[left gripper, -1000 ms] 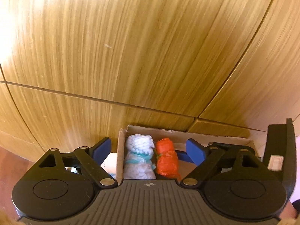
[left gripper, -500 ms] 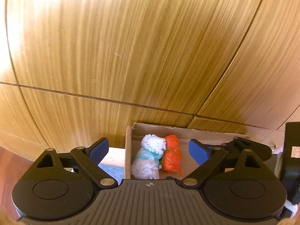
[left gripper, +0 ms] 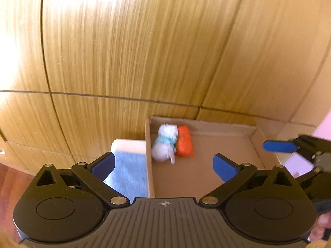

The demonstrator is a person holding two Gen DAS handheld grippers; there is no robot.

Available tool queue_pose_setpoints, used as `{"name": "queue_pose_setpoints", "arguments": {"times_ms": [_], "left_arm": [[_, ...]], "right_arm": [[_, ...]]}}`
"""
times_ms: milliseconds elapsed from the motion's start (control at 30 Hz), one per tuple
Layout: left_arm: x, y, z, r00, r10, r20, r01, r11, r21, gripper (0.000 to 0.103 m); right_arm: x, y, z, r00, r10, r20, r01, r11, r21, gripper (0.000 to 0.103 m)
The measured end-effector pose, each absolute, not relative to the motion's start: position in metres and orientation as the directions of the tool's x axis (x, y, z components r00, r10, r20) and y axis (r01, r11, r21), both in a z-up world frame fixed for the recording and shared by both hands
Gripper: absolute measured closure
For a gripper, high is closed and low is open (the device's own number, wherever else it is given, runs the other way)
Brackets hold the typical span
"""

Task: Organize objects
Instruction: 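Move both tools back over the sock pile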

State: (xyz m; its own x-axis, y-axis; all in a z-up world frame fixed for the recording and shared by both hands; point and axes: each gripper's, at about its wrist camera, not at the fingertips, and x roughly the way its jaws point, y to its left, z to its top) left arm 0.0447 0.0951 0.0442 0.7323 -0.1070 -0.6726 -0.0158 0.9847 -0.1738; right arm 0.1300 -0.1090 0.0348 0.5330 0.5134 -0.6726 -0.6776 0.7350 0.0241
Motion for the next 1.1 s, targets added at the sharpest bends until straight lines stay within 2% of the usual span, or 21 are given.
{"name": "queue_pose_setpoints", "arguments": {"times_ms": [200, 333, 467, 667, 833, 1100], "left_arm": [[-0.010, 0.080, 0.049, 0.743, -0.118, -0.659, 0.057, 0.992, -0.113, 0.000], [-0.052, 0.066, 0.039, 0.737, -0.128, -0.664, 0.114, 0.991, -0.065, 0.000], [-0.098, 0.049, 0.016, 0.716, -0.155, -0.681, 0.144, 0.987, -0.074, 0.000], [-0.136, 0.019, -0.026, 0.648, -0.183, -0.739, 0.159, 0.982, -0.103, 0.000], [-0.133, 0.006, -0.051, 0.609, -0.174, -0.774, 0.129, 0.984, -0.120, 0.000], [-0.134, -0.003, -0.058, 0.626, -0.083, -0.775, 0.138, 0.990, 0.005, 0.000]], "right_arm": [[0.053, -0.137, 0.059, 0.567, 0.544, -0.618, -0.652, 0.755, 0.068, 0.006], [0.012, -0.160, 0.057, 0.633, 0.530, -0.565, -0.633, 0.774, 0.016, 0.004], [-0.040, -0.196, 0.035, 0.693, 0.497, -0.523, -0.613, 0.788, -0.064, 0.002], [-0.070, -0.228, -0.012, 0.673, 0.494, -0.551, -0.609, 0.792, -0.034, 0.005], [-0.096, -0.234, -0.014, 0.667, 0.512, -0.541, -0.658, 0.746, -0.105, 0.005], [-0.083, -0.205, -0.027, 0.590, 0.583, -0.558, -0.772, 0.610, -0.179, 0.005]]}}
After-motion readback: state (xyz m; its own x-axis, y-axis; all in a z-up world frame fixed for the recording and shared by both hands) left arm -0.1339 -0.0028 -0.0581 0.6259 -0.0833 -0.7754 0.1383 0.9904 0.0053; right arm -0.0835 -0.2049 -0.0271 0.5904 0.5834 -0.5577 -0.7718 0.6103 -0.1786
